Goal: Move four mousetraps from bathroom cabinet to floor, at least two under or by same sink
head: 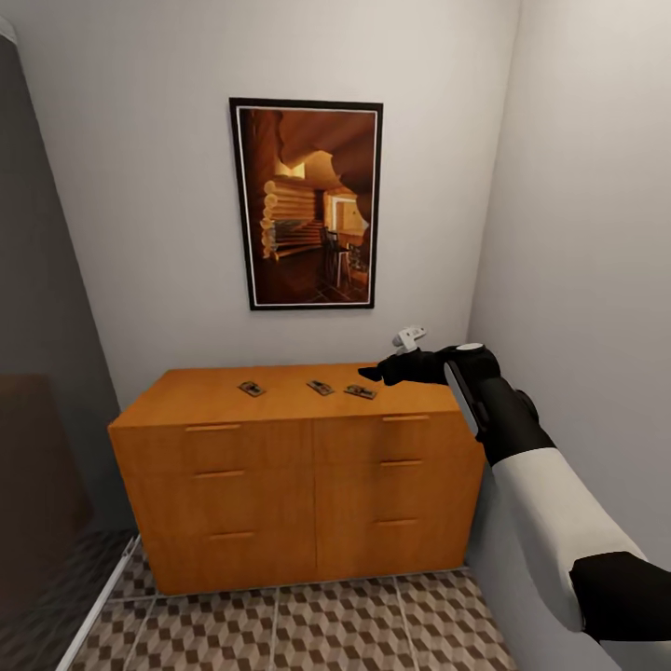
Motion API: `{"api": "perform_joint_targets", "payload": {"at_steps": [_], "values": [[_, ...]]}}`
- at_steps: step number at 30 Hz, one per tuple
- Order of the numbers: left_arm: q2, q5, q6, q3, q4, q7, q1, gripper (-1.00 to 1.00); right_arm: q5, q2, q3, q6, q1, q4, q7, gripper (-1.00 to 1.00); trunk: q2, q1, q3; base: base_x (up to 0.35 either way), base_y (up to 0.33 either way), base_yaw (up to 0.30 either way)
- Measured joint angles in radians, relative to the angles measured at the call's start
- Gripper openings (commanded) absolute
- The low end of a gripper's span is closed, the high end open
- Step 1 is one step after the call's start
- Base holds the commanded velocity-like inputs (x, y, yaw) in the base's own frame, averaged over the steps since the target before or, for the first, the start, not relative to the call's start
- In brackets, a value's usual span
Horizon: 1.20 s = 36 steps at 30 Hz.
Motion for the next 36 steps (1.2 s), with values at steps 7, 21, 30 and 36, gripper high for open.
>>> {"api": "perform_joint_targets", "payload": {"at_steps": [7,21,30,36], "values": [[0.005,0.002,0.000,0.001,0.037,0.001,0.000,1.00,0.002,0.000,-0.001,0.000,0.000,0.000,0.000,1.00,0.000,0.000,0.000,0.022,-0.021,0.000],[0.033,0.002,0.000,0.000,0.052,0.001,0.003,1.00,0.010,-0.002,-0.001,0.002,0.000,0.000,-0.004,1.00,0.000,0.000,0.000,0.002,-0.002,0.000],[0.037,0.002,0.000,0.001,0.052,0.001,0.003,1.00,0.012,-0.020,0.001,0.001,0.001,0.000,-0.002,1.00,0.000,0.000,0.000,0.000,0.000,0.000],[0.039,0.002,0.002,0.001,0.052,0.001,0.003,1.00,0.011,-0.025,0.002,-0.012,0.004,0.000,0.000,1.00,0.000,0.000,0.000,0.000,0.000,0.000]]}}
